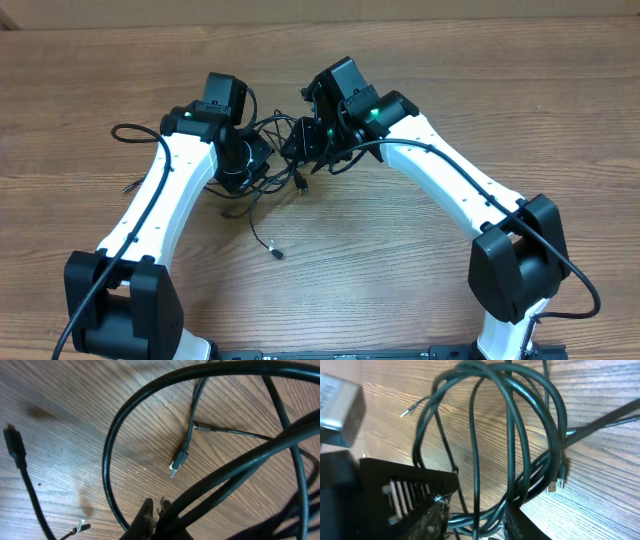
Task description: Untangle cables
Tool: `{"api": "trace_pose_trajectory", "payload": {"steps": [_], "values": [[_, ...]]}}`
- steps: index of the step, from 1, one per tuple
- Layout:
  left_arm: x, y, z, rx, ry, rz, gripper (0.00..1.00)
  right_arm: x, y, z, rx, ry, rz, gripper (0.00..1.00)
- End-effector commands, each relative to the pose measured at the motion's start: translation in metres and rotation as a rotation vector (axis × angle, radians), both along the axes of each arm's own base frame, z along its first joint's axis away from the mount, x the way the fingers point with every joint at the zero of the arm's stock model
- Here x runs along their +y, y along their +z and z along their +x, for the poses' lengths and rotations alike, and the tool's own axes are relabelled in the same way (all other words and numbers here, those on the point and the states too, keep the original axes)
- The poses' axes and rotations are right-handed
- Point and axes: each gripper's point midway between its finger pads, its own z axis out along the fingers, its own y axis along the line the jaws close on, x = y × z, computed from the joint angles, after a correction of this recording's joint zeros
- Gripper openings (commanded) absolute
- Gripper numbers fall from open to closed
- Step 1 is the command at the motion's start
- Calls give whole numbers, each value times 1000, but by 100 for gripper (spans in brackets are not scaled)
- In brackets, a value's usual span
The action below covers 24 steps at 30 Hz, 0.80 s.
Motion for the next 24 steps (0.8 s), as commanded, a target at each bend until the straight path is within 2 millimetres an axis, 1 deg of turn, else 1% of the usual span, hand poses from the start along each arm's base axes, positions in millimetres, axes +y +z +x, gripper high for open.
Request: {"api": "trace_pose_trajectory", "payload": {"steps": [1,2,4,6,8,10,11,12,14,16,17,19,21,22,23,24], "values": [[-6,11,1,-37,-57,-47,4,1,-27,-5,39,27,-32,34],[-8,12,0,-35,-72,-62,4,2,-30,-3,26,44,-34,34],[-14,13,-2,-37,-100,-88,4,7,-30,-1,-14,74,-25,34],[-15,14,-2,-35,-104,-94,4,12,-29,1,-43,91,-15,34],[-18,15,-3,-36,-116,-109,4,12,-33,9,-88,70,-54,34],[-19,15,-3,-39,-131,-114,4,6,-41,16,-119,40,-115,34],[-19,15,-3,-42,-139,-112,4,3,-50,19,-118,30,-141,34],[-20,15,-5,-40,-152,-113,4,4,-62,20,-102,31,-153,34],[-19,15,-6,-36,-154,-112,4,3,-72,22,-98,27,-168,33],[-20,15,-6,-41,-168,-113,4,-3,-76,28,-116,4,-203,31],[-20,15,-6,-43,-175,-110,4,-9,-77,33,-128,-13,-222,29],[-18,14,-6,-53,-202,-96,4,-20,-77,40,-121,-39,-232,17],[-9,11,-6,-47,-200,-42,4,-38,-75,47,-98,-73,-246,9],[4,7,-7,-36,-181,16,4,-69,-73,56,-51,-132,-275,5],[19,4,-7,-25,-154,75,4,-88,-73,60,-22,-165,-297,5],[29,3,-7,-19,-135,102,4,-107,-74,63,4,-201,-327,5]]}}
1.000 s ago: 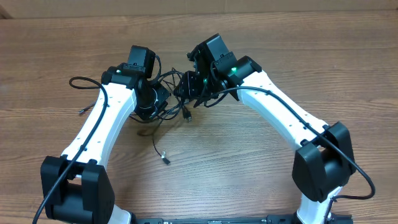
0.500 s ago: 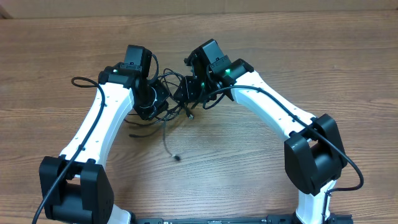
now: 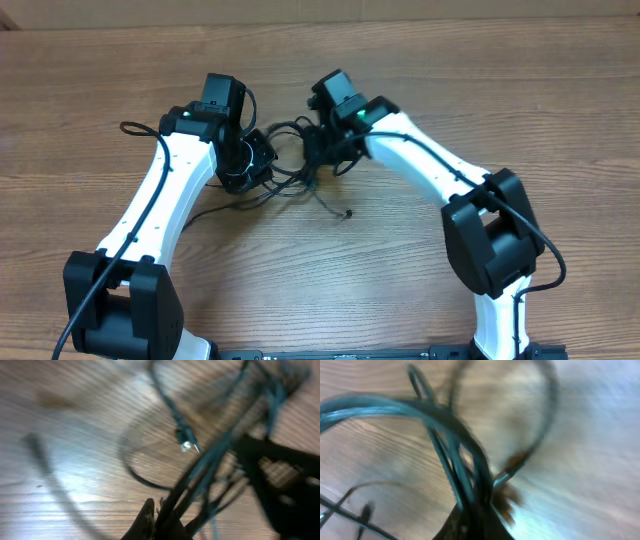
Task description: Untangle cables
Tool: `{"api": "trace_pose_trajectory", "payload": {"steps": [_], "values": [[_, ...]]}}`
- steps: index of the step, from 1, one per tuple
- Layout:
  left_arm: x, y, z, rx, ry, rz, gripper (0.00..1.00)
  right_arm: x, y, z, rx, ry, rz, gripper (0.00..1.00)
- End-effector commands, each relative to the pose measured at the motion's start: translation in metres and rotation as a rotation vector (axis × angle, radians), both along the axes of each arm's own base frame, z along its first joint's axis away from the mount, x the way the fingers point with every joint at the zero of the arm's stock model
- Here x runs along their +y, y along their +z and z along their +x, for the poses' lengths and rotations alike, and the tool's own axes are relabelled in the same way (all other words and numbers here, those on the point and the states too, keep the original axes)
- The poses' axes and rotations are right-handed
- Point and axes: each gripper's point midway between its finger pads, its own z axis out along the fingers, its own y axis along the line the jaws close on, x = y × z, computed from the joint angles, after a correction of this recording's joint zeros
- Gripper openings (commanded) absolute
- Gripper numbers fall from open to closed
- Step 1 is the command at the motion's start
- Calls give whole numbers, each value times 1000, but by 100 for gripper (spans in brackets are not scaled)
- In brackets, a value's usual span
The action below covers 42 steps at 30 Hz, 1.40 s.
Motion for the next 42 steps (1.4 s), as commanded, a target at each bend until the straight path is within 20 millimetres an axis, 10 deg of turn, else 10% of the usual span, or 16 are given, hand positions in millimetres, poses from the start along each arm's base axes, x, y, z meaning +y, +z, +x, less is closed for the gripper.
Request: {"api": "trace_pose_trajectory", "payload": {"steps": [1,6,10,17,22,26,33,42], "values": [[45,1,3,-21,58,155,4,-79,5,33,8,-176,-101,5],[86,1,7,-28,83,201,4,-192,-7,26,143,-374,-296,8],[98,0,7,-37,62,231,4,-213,-8,17,190,-358,-306,7],[48,12,21,-173,-237,101,4,-132,43,8,138,-6,141,15],[20,67,41,-362,-411,14,4,-111,122,1,-25,89,309,29],[-1,133,48,-518,-432,-49,4,-93,172,-9,-183,161,337,60],[-14,104,27,-386,-434,-28,4,-39,122,-17,-54,277,454,61],[-14,104,27,-387,-434,-28,4,-18,40,-10,74,229,306,57]]}}
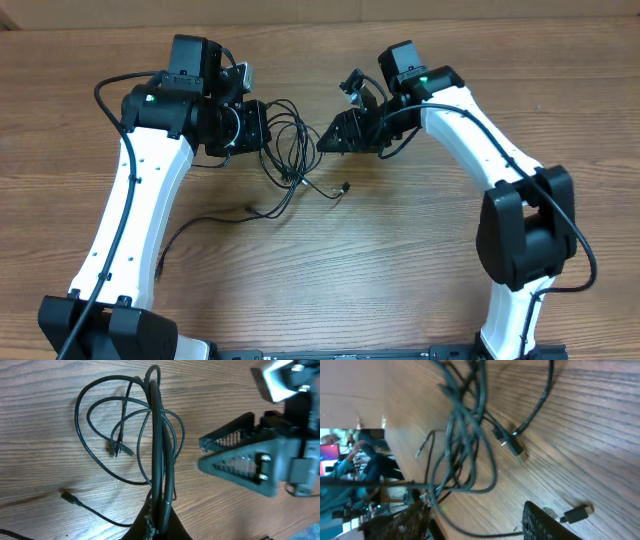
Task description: Untangle cables
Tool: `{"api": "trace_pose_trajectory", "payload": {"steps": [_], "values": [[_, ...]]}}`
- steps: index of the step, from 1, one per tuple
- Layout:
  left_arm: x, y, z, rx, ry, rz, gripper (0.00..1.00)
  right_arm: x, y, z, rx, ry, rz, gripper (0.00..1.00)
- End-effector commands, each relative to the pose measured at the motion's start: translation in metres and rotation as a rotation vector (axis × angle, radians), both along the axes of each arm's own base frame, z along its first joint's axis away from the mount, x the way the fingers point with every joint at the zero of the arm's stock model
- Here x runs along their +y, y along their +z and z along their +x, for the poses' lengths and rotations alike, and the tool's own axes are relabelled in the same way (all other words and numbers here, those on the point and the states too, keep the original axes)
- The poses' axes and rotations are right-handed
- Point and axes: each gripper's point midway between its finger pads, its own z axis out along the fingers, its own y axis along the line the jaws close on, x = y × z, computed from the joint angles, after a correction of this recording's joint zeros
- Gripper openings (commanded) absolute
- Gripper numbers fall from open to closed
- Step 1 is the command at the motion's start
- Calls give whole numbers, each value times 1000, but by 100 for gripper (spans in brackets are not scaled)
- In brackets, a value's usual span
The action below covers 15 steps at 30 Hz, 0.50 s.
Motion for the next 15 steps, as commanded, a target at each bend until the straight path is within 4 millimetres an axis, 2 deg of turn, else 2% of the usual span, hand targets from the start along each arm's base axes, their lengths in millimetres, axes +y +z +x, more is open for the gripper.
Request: {"api": "trace_pose_trajectory", "payload": {"steps": [1,7,11,15], "values": [[0,1,-1,2,6,-5,4,3,-25,3,11,-50,-119,57],[0,1,-2,5,8,-8,4,-2,-44,25,-30,-239,-304,57],[0,-1,-5,20,8,-5,4,-1,-47,32,-72,-278,-340,57],[0,-1,-5,24,15,-8,4,-8,-59,36,-106,-332,-419,54]]}}
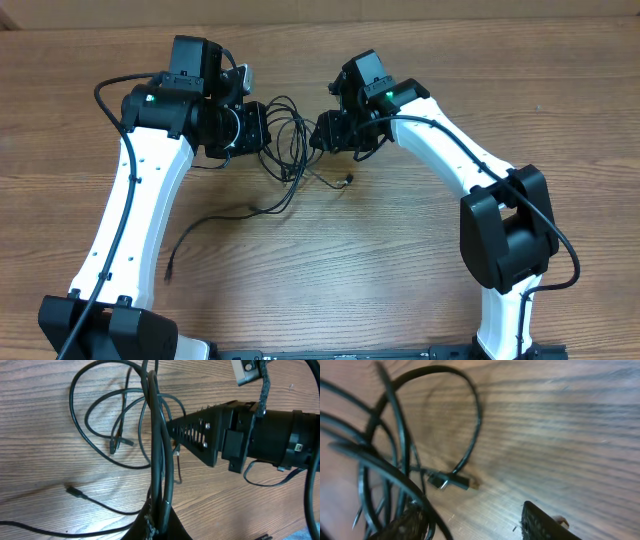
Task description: Untangle cables
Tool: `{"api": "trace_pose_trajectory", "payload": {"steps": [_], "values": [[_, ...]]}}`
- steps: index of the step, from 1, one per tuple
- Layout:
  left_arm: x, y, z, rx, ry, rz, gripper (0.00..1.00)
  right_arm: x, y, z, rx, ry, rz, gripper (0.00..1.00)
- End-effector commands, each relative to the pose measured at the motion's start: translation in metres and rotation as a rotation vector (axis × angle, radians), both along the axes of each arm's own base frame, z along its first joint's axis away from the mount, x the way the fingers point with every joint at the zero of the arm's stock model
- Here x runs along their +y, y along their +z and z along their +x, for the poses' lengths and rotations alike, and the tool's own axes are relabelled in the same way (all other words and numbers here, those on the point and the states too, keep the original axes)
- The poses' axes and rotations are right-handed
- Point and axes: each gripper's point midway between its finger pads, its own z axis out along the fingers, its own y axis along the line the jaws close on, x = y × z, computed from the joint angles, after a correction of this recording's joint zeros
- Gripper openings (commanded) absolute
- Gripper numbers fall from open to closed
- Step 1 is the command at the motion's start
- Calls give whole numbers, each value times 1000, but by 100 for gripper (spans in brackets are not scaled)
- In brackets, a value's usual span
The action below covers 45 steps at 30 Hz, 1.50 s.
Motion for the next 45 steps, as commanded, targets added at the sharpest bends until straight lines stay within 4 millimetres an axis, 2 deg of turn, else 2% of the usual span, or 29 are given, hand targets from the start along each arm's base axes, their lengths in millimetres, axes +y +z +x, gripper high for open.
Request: {"api": "trace_pose_trajectory", "payload": {"steps": [1,4,8,9,12,14,17,18,21,25,27,29,32,34,36,37,39,41,43,44,45], "values": [[-1,1,-2,10,14,-14,4,-20,-24,3,-17,-111,-152,54],[-2,1,-3,15,13,-25,4,-33,-40,-2,-8,-187,-237,53],[1,1,-2,15,22,-24,4,-61,-46,2,11,-320,-318,52],[5,1,-1,18,32,-23,4,-74,-48,3,16,-343,-359,52],[29,-2,1,38,98,-6,4,-157,-50,0,37,-465,-612,52],[51,-4,2,56,156,2,4,-192,-50,-4,75,-516,-688,52],[77,-8,1,78,227,29,5,-221,-50,-10,135,-563,-707,51],[80,-8,1,81,234,31,4,-228,-51,-11,155,-577,-707,51],[95,-12,0,88,271,77,4,-240,-53,-18,221,-590,-670,47],[90,-10,3,59,231,84,4,-213,-37,-14,223,-420,-522,47],[82,-5,9,4,156,71,4,-181,10,-4,127,-285,-334,49],[67,6,16,-64,65,8,4,-148,56,-4,31,-145,-142,55],[41,46,22,-198,-90,-113,4,-114,108,-12,-68,-27,80,63],[30,74,21,-272,-158,-146,4,-104,122,-16,-84,3,147,63],[19,102,17,-345,-223,-158,4,-81,134,-28,-105,115,242,64],[9,128,11,-415,-268,-157,4,-63,140,-37,-118,189,280,64],[-2,153,3,-479,-304,-181,4,-45,141,-44,-135,243,286,64],[-10,171,-7,-514,-336,-234,4,-27,144,-50,-157,288,299,65],[-11,173,-9,-489,-308,-264,4,-16,147,-52,-166,304,313,64],[-11,172,-8,-453,-267,-288,4,-6,150,-50,-158,267,321,64],[-11,173,-8,-433,-240,-306,4,-5,144,-40,-136,154,268,64]]}}
